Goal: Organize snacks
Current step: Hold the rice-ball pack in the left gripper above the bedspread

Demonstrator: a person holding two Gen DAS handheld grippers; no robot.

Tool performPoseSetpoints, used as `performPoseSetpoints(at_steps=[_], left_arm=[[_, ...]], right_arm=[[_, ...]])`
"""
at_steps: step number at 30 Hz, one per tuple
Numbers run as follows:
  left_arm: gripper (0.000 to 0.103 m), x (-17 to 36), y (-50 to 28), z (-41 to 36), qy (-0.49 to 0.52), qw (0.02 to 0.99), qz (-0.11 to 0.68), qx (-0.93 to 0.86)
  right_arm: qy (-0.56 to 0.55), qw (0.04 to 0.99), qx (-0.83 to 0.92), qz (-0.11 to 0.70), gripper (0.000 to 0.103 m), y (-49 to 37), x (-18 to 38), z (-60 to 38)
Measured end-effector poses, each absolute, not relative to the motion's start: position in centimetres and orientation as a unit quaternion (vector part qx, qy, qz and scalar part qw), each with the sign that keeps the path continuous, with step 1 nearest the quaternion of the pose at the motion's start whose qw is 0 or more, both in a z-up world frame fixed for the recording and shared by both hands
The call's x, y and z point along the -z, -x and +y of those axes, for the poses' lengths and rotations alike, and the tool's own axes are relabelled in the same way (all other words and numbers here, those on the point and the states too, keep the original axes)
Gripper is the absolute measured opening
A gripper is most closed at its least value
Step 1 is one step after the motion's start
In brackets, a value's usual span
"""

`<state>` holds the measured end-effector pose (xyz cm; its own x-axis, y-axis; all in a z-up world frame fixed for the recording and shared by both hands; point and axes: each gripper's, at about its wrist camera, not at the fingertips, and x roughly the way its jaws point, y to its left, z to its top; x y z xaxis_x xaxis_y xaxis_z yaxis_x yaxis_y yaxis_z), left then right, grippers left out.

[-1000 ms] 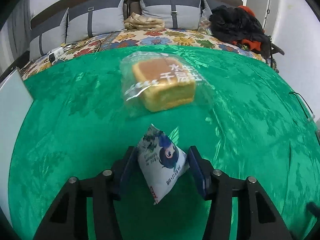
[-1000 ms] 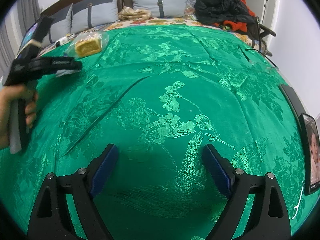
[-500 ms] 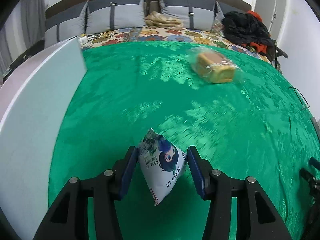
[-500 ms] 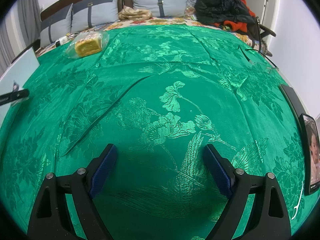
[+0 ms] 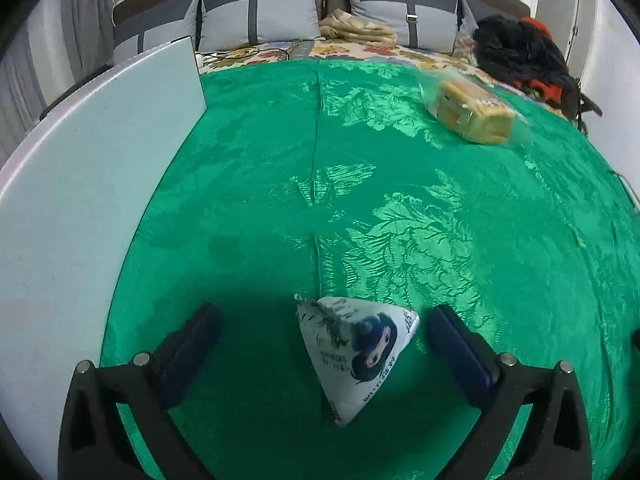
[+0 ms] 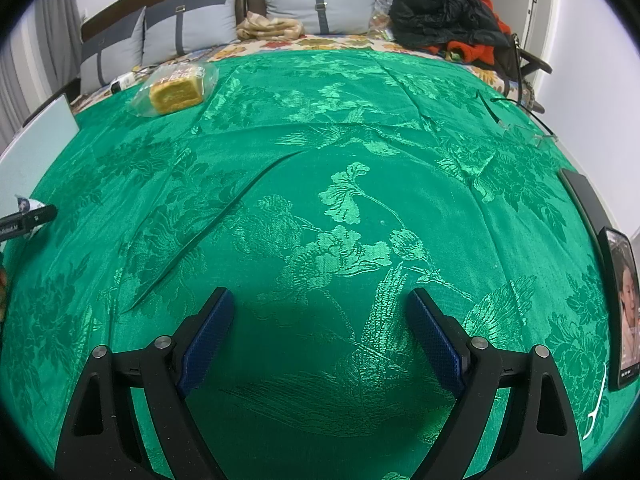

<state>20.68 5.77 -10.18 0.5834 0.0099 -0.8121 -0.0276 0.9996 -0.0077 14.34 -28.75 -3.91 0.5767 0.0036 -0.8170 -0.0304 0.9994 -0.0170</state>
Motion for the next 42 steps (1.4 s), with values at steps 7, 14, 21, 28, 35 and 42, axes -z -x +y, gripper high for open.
performPoseSetpoints(at_steps=[7,14,21,28,35,42], left_arm=[[0.103,10.2,-20.6,5.9,0.011,0.890,0.456,-0.010],[0.103,10.2,-20.6,5.9,0.011,0.890,0.456,-0.010],[0.103,10.2,-20.6,5.9,0.011,0.890,0.456,-0.010],[0.103,10.2,-20.6,5.9,0.011,0.890,0.456,-0.010],[0.103,10.2,-20.6,5.9,0.011,0.890,0.456,-0.010],[0.103,10.2,-20.6,5.9,0.011,0.890,0.456,-0.010]], right_arm=[[0.015,0.888,-0.010,0.460,0.091,-14.4,3.9,-28.8],[0.015,0.888,-0.010,0.460,0.091,-14.4,3.9,-28.8],[0.015,0.888,-0.010,0.460,0.091,-14.4,3.9,-28.8],[0.015,0.888,-0.010,0.460,0.091,-14.4,3.9,-28.8],[0.017,0.888,-0.008,0.460,0.091,-14.4,3.9,-28.8],[0.007,0.886,-0.048,0.461,0.090,-18.9,-0.4,-26.4]])
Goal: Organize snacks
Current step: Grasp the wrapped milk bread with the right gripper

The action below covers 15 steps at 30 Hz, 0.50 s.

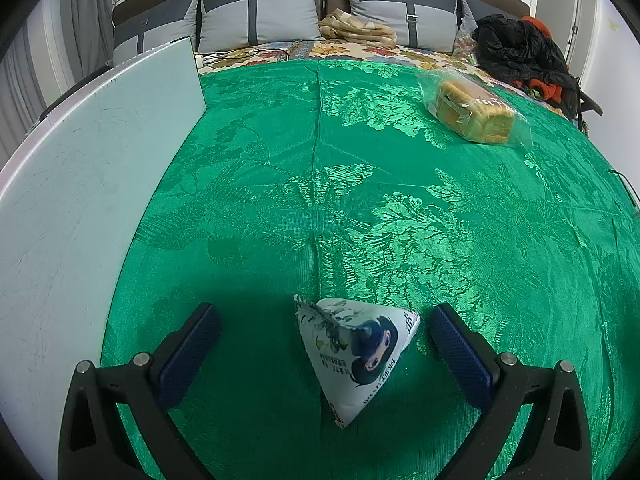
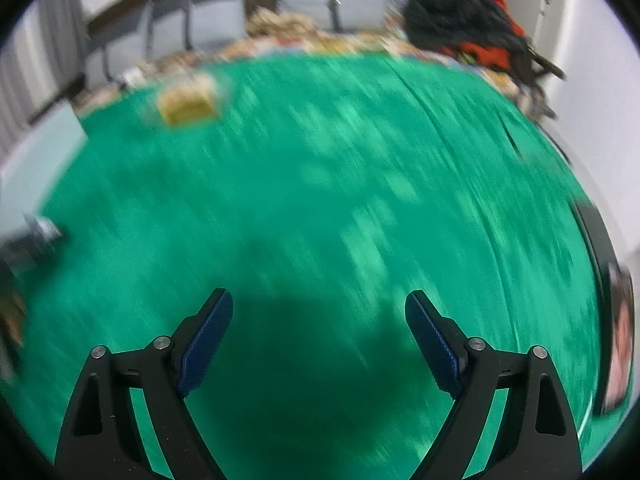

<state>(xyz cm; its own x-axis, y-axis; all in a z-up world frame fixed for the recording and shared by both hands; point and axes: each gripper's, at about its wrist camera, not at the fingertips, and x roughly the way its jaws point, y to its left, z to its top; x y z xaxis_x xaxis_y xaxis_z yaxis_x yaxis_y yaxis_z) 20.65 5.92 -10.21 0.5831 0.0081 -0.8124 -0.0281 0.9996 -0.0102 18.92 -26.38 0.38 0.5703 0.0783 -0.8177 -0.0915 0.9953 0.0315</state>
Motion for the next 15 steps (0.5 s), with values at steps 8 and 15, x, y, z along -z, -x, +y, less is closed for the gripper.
performPoseSetpoints(at_steps=[8,15], left_arm=[[0.103,10.2,-20.7,5.9,0.011,0.890,0.457,-0.010],[0.103,10.2,-20.7,5.9,0.011,0.890,0.457,-0.010]], right_arm=[[-0.011,0.881,-0.141,0.452,0.091,-34.4,-6.1,-17.2],[0.004,0.831,-0.108,0.545,0.092,-43.6,1.6,-11.0]])
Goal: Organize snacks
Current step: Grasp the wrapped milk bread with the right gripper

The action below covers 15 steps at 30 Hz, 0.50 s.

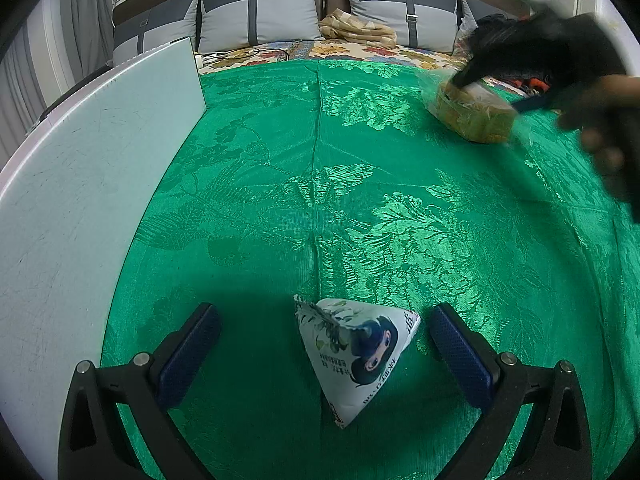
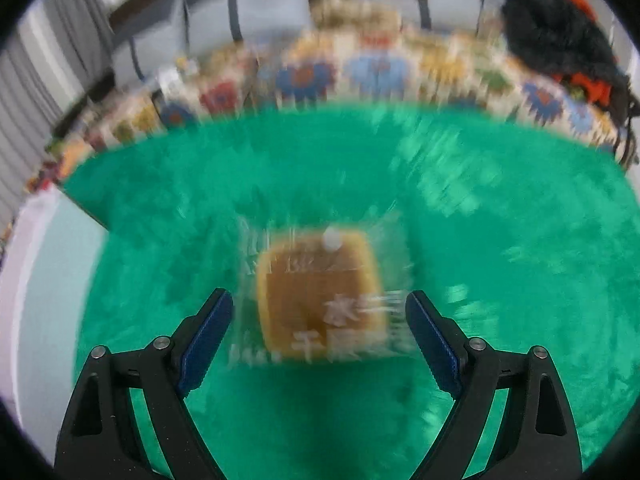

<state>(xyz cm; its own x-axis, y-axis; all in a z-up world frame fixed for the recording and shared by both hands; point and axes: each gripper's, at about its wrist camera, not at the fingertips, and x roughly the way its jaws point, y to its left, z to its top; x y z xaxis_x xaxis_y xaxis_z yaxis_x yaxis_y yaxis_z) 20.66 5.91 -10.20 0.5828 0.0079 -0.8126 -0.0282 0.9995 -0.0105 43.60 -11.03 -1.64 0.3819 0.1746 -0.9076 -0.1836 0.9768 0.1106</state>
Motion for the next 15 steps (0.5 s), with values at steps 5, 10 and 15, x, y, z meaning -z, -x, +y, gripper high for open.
performPoseSetpoints(at_steps=[5,10,15], left_arm=[[0.103,10.2,-20.7,5.9,0.011,0.890,0.457,-0.010],[0.103,10.2,-20.7,5.9,0.011,0.889,0.457,-0.010],[0.103,10.2,-20.7,5.9,0.011,0.889,0.457,-0.010]], right_arm=[[-0.009,0.844,-0.092,0.528,0.082,-43.7,2.5,-11.2],[-0.038,0.844,-0.129,0.520,0.073,-41.0,0.7,-13.4],[-0.087,0.858,-0.154,0.482,0.074,-34.8,-2.3,-16.6]])
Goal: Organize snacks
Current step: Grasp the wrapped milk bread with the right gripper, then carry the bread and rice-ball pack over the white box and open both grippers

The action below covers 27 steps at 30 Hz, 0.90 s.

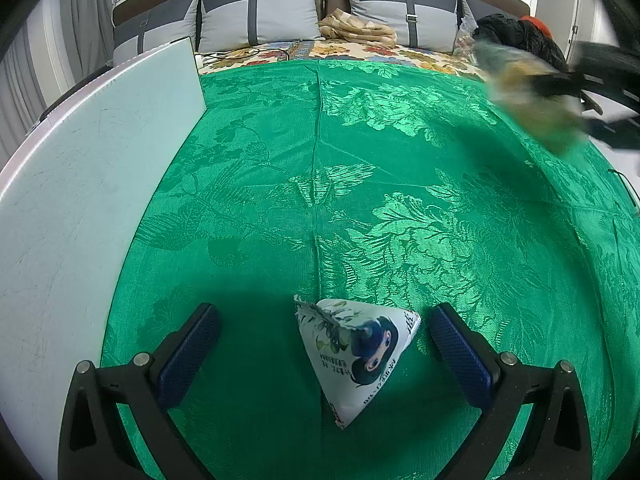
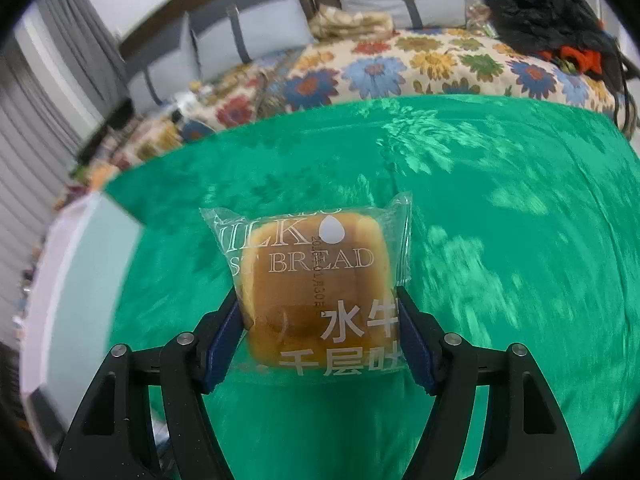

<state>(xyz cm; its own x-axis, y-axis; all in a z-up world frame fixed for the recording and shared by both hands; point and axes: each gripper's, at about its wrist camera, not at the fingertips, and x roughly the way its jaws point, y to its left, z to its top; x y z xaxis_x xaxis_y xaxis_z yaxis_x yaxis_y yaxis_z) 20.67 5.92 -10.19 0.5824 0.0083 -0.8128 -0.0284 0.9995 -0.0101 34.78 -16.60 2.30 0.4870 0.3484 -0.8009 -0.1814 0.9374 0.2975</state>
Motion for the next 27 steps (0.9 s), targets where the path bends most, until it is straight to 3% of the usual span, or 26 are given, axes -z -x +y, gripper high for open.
performPoseSetpoints(at_steps=[12,13,16,27], left_arm=[[0.101,10.0,-20.2,5.3,0.006,0.880,0.475,0.018],[0.092,9.8,-20.0,4.9,0.003,0.881,0.472,0.028],[0.048,9.2,-19.0,3.6,-0.023,0.888,0.457,0.058],[0.046,4.6,-14.0,5.0,0.062,0.901,0.420,0.091]], right_arm=[[-0.208,0.856,-0.149,0.449,0.074,-18.7,-2.0,-24.2],[-0.217,0.856,-0.144,0.447,0.074,-17.8,-1.8,-24.7],[-0.250,0.850,-0.133,0.445,0.074,-15.7,-1.4,-26.3],[-0.291,0.838,-0.131,0.442,0.074,-13.8,-2.4,-27.4]])
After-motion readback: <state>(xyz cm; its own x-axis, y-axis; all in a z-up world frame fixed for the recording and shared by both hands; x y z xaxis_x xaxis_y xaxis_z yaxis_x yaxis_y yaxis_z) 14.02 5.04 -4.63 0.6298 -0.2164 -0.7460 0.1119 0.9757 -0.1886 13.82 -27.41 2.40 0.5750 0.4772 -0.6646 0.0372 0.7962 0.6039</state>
